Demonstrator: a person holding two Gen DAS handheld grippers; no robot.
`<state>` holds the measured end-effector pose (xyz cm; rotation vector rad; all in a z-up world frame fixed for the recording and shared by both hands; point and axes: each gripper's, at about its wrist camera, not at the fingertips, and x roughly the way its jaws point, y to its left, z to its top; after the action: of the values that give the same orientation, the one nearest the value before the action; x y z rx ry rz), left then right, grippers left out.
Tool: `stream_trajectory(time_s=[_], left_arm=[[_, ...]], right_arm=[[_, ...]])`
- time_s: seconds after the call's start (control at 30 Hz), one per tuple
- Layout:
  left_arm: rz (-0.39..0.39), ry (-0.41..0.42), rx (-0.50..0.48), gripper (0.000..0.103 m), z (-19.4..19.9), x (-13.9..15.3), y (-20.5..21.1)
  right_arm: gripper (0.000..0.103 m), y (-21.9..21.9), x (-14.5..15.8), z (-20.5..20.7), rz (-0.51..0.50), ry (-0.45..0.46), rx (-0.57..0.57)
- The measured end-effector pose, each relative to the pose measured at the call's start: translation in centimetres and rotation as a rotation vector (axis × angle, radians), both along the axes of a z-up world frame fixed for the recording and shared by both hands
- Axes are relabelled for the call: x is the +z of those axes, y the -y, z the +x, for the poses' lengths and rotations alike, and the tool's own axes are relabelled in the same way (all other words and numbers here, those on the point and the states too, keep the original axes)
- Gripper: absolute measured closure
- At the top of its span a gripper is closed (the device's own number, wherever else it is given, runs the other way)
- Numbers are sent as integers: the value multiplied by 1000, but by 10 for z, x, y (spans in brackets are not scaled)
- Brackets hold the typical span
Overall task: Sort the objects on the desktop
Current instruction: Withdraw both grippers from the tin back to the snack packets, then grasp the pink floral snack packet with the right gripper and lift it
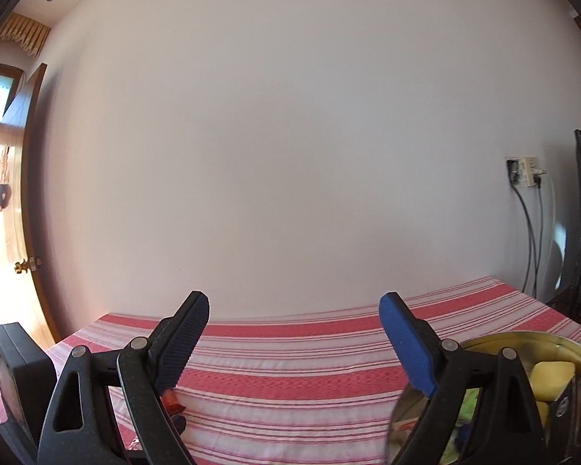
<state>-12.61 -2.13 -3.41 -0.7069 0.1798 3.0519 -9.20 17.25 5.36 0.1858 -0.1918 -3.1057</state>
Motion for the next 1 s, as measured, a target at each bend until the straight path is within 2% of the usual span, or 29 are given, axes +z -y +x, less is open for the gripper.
stream_trajectory(time_s=[0.1,0.27,0.3,0.4,0.53,0.83,0.93,1.0], left_arm=[[27,12,101,1,-5,-1,48],[133,3,262,1,-17,3,122],[151,7,279,1,-21,2,133],[173,58,330,1,-38,-4,158],[182,153,379,1,-53,-17,178],[157,189,342,1,-58,-30,179],[174,194,324,1,-58,-31,178],[189,206,313,1,-60,-32,177]], right_arm=[[12,35,-11,-22,25,74,68],[13,74,-39,-55,30,262,182],[16,82,-45,-61,46,301,193],[33,97,-66,-74,60,426,257],[36,120,-95,-92,45,608,347],[39,173,-128,-114,171,759,367],[60,177,-130,-114,231,734,347],[62,175,-131,-114,237,736,358]])
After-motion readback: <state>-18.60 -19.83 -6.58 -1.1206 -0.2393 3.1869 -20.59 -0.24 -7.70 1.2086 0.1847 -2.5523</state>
